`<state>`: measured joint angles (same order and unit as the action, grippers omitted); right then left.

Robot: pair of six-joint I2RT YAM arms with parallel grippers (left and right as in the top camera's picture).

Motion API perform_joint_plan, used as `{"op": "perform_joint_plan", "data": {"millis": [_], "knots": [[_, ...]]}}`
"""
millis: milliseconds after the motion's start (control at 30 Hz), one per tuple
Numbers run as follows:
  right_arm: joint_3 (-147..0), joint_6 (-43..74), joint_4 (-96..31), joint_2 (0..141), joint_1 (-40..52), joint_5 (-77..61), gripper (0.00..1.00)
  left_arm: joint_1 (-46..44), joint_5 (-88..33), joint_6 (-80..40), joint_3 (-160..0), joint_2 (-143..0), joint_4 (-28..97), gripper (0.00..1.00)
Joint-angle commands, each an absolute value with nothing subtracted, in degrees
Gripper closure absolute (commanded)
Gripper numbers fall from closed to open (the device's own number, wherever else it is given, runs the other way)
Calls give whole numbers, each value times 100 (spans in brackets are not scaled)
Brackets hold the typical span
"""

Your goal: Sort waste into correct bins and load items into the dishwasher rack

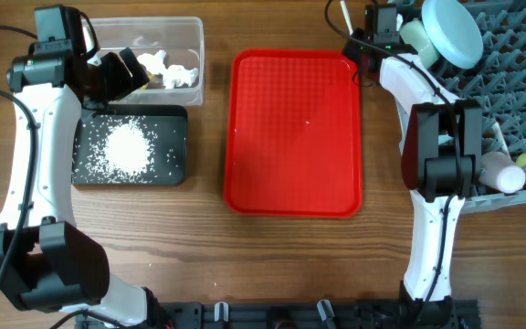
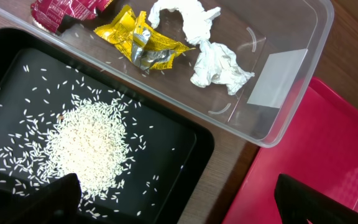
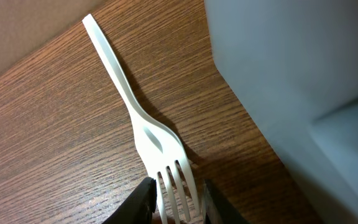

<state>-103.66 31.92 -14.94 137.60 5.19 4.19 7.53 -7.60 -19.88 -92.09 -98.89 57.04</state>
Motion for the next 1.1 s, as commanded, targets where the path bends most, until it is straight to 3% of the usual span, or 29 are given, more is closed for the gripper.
{"op": "perform_joint_plan", "data": {"millis": [0,633,767,1067], "knots": [[-10414,3435,-1566,13941,513,226,74,768,-790,-2040,-9236,-9880,5704,0],[-10414,3494,-1520,14042,528,141,82,768,-790,-2038,-9236,-9878,5704,0],[-10414,3430,-1522,14042,526,145,95,768,-790,-2040,-9236,-9878,5704,0],[-10425,2930,-1529,13743,489,189,96,768,-790,-2040,-9236,-9878,5704,0]]}}
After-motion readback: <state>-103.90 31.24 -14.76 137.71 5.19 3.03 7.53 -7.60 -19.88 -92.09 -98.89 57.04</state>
